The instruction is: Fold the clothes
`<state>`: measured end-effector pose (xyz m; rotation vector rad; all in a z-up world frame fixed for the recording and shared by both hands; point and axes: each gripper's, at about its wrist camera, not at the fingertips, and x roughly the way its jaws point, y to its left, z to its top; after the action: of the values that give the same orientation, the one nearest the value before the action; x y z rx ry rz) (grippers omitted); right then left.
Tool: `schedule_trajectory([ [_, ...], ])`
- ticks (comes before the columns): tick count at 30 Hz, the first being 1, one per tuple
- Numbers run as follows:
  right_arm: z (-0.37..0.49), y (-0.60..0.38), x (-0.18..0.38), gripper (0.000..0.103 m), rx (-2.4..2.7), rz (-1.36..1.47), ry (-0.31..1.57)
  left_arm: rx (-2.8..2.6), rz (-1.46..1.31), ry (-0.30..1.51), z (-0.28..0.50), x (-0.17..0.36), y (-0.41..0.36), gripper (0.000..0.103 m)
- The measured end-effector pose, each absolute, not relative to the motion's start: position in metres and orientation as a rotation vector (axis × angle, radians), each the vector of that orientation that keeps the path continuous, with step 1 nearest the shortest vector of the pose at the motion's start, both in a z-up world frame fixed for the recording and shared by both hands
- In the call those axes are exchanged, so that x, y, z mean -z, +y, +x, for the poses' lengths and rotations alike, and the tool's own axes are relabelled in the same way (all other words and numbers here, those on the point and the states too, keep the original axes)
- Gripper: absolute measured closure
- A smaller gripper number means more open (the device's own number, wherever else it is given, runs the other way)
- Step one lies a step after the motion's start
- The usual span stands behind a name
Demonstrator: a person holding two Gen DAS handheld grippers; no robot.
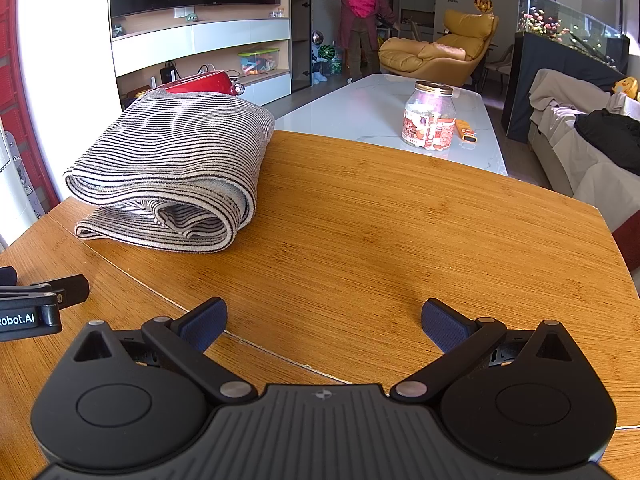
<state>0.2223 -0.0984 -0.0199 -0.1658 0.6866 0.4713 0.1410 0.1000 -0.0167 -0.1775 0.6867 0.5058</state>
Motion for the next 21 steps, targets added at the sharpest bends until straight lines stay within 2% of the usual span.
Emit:
schedule_trajectory([
  [21,0.2222,-0.097,0.0201,0.0,-0.471,-0.166,0.686,-0.404,-0.161,0.737,0.1505,0.0159,0.104,0.0],
])
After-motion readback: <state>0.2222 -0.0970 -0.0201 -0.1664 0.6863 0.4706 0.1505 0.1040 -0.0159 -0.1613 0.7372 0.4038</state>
